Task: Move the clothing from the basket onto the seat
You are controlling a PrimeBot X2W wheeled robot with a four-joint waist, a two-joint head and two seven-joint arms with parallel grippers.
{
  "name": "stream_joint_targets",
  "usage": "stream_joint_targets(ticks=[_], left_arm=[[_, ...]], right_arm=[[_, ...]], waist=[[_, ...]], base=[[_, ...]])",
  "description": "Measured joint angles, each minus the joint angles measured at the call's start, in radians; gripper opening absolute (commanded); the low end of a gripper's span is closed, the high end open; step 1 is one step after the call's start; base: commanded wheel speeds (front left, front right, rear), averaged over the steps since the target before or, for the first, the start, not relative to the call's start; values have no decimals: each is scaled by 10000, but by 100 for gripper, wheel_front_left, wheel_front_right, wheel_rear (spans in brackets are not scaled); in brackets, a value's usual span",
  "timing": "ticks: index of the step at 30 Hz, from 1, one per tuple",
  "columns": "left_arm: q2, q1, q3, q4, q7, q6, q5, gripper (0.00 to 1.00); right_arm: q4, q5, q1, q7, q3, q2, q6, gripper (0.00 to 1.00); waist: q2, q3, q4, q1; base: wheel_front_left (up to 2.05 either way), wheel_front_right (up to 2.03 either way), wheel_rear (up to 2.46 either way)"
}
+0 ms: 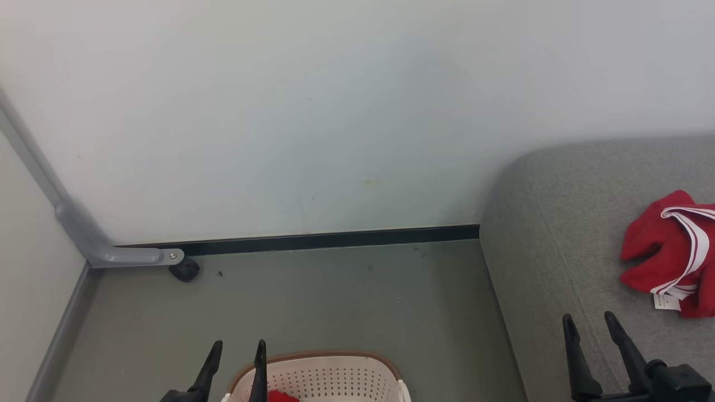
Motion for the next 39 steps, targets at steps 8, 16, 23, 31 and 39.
stream_joint_targets(ticks=[8,16,23,31,39], left_arm=[[-38,147,77,27,-29,2,8,100],[-86,147,146,65,-29,2,38,100],[-167,146,182,123,-29,2,86,100],[-247,137,213,121,-27,2,182,100],[-362,76,303,330,-27,2,579,100]], right_arm=[[-291,-6,215,0,-2,-12,-111,100],[-489,-6,215,0,6,-6,-144,100],[-648,-6,239,2,-2,-6,-153,100],[-941,-6,400,86,-12,-44,-188,100],[-1233,-2,346,104,-8,-61,-186,100]], waist=[[0,7,70,0],[0,57,117,0],[0,80,164,0],[0,296,239,0],[0,644,277,0]], base=[[0,0,0],[0,0,0],[0,0,0],[0,0,0],[0,0,0]])
